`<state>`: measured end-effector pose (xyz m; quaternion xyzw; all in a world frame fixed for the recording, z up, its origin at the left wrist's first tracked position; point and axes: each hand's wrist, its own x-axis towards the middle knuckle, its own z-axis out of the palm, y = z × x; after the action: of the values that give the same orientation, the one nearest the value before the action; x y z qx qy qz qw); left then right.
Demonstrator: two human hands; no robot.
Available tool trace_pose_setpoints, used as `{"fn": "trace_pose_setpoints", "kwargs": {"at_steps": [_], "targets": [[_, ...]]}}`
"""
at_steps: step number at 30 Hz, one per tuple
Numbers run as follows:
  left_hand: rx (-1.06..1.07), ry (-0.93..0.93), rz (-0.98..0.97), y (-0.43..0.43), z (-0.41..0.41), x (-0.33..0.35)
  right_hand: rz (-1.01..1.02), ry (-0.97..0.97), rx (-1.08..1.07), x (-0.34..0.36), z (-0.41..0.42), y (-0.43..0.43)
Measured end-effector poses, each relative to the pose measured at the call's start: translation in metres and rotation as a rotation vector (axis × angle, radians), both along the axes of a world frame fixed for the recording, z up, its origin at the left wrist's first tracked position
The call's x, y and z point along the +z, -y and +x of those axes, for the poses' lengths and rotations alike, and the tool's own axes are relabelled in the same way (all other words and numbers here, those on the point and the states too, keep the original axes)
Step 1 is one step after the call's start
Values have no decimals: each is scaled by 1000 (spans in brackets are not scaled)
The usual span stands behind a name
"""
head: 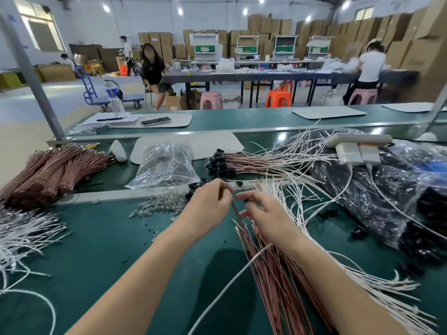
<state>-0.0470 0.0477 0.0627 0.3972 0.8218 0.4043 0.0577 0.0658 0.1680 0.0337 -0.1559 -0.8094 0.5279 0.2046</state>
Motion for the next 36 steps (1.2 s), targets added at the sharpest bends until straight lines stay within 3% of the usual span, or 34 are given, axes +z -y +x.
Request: {"fn": "trace_pose_setpoints", "kwargs": {"at_steps": [6, 12, 21, 26, 30, 33, 34, 36], "targets": [[-52, 124, 157, 16, 0, 8, 83, 72, 94, -7, 1, 7], [17, 142, 261, 16, 1, -5, -20, 60, 45, -9, -1, 5], [6, 584, 348, 12, 9, -28, 13, 114, -9, -17, -2, 4], [28, 622, 394, 16, 14, -27, -124, 128, -63, -20, 0, 1], [150, 675, 708, 25, 9, 0, -29, 176, -186, -15, 5, -4], [209, 726, 995, 42, -9, 27, 81, 58, -261, -6, 11, -3], [228, 763, 1099, 47, -15, 33, 28, 9, -229, -1, 12, -1], [254, 859, 1258, 56, -22, 35, -261, -57, -82, 7, 10, 8]]}}
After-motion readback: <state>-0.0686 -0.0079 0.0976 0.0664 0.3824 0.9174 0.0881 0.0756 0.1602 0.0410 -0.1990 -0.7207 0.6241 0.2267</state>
